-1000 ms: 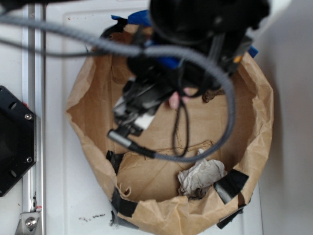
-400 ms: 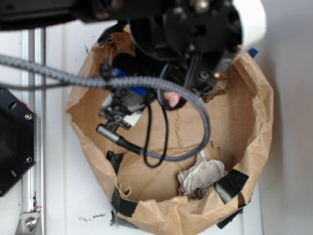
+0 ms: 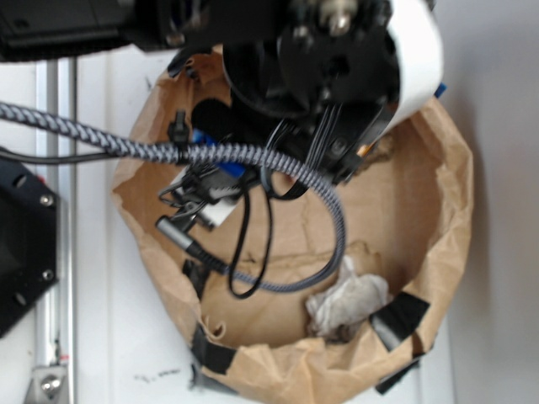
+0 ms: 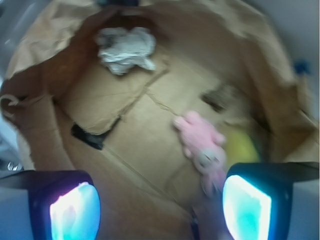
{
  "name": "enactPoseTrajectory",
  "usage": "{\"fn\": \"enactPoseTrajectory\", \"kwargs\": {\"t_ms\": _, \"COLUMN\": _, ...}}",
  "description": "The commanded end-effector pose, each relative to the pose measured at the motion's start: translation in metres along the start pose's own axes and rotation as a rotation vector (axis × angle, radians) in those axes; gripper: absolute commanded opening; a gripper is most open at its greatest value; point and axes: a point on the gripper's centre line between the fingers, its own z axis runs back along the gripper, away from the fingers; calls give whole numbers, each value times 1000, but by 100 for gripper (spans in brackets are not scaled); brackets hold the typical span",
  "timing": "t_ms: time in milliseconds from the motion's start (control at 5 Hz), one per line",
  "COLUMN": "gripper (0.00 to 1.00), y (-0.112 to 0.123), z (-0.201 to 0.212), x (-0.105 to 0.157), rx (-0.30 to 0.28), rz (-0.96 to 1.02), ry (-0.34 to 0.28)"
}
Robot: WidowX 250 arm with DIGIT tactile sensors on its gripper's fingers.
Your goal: Grab the pink bunny.
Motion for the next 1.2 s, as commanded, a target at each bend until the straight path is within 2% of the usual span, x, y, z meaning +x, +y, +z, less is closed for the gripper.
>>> {"fn": "enactPoseTrajectory", "kwargs": {"t_ms": 0, "gripper": 100, "y": 4, "z": -24, "x": 9, "rx": 64, "rz": -148, "ry": -25}}
{"fn": "enactPoseTrajectory", "kwargs": {"t_ms": 200, "gripper": 100, "y": 9, "z": -37, "x": 3, "rx": 95, "rz": -168, "ry": -7}}
{"fn": "enactPoseTrajectory", "kwargs": {"t_ms": 400, "gripper": 100, "y": 18, "z": -56, "x": 0, "rx": 84, "rz": -187, "ry": 7}}
{"fn": "enactPoseTrajectory", "kwargs": {"t_ms": 600, "gripper": 100, "y": 23, "z": -73, "x": 3, "rx": 113, "rz": -212, "ry": 28}}
{"fn": "enactPoseTrajectory", "kwargs": {"t_ms": 1000, "gripper": 100, "y": 47, "z": -81, "x": 2, "rx": 94, "rz": -251, "ry": 15}}
